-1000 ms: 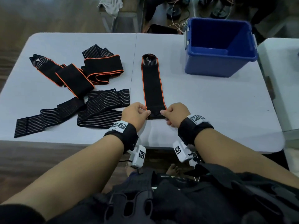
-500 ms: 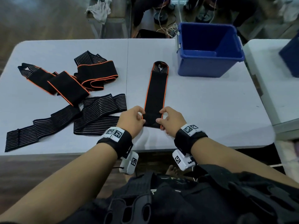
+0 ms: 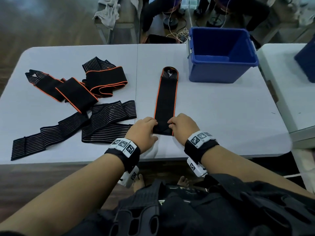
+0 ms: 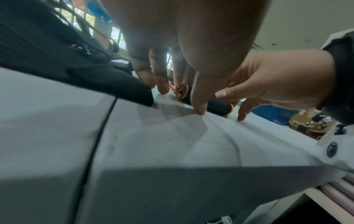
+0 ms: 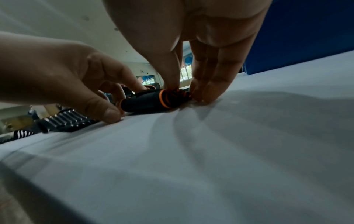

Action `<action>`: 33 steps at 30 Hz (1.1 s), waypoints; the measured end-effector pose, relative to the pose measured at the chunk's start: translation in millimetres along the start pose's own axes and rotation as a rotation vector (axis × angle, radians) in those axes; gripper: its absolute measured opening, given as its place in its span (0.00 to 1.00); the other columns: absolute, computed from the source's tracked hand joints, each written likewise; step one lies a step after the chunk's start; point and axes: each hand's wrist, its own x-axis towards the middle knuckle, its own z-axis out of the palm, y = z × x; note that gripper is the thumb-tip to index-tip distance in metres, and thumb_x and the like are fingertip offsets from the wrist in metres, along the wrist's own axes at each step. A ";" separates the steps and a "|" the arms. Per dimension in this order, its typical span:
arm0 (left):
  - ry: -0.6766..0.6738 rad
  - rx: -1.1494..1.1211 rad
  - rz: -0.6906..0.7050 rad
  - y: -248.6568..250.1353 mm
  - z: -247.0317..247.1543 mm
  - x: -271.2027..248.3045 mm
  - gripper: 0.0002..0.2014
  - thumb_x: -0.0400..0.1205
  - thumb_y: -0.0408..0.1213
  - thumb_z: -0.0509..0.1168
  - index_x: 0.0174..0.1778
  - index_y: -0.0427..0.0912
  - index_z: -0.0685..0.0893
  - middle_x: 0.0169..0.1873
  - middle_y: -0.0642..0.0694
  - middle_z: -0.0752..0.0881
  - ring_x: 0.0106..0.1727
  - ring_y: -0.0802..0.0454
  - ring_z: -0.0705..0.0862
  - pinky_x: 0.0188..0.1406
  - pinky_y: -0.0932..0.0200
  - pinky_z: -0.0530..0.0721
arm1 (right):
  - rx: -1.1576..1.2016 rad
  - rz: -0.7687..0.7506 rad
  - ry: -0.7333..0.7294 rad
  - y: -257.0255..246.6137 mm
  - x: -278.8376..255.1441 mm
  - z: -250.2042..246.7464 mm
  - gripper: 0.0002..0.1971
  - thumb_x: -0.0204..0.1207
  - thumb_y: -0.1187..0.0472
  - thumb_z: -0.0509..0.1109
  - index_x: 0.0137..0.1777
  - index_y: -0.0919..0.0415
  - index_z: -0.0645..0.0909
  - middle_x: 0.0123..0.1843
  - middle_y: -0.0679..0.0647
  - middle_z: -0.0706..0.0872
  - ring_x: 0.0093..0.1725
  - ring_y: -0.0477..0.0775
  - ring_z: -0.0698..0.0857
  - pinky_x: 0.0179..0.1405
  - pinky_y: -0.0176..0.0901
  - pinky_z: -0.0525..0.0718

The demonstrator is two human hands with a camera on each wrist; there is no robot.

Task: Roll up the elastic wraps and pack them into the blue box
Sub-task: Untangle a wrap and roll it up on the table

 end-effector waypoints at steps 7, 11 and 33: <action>0.057 -0.154 -0.097 -3.2 1.0 1.4 0.23 0.75 0.40 0.76 0.67 0.54 0.82 0.60 0.54 0.87 0.60 0.51 0.84 0.58 0.62 0.76 | -0.255 -0.152 -0.073 3.1 -13.5 1.1 0.31 0.75 0.41 0.73 0.74 0.56 0.76 0.71 0.49 0.73 0.67 0.56 0.72 0.64 0.51 0.80; 0.058 -0.202 -0.169 -4.2 -4.0 2.6 0.20 0.77 0.44 0.75 0.67 0.55 0.85 0.57 0.51 0.90 0.60 0.50 0.85 0.56 0.64 0.75 | -0.090 -0.095 -0.083 5.6 -6.4 -3.3 0.24 0.80 0.50 0.71 0.75 0.56 0.77 0.68 0.49 0.76 0.65 0.55 0.77 0.65 0.47 0.78; 0.091 -0.339 -0.272 11.8 0.3 14.2 0.07 0.85 0.42 0.66 0.58 0.56 0.79 0.28 0.51 0.87 0.32 0.55 0.85 0.34 0.58 0.81 | 0.146 0.113 -0.014 1.6 -6.3 -5.8 0.13 0.86 0.58 0.62 0.67 0.59 0.78 0.58 0.62 0.85 0.55 0.61 0.85 0.56 0.50 0.83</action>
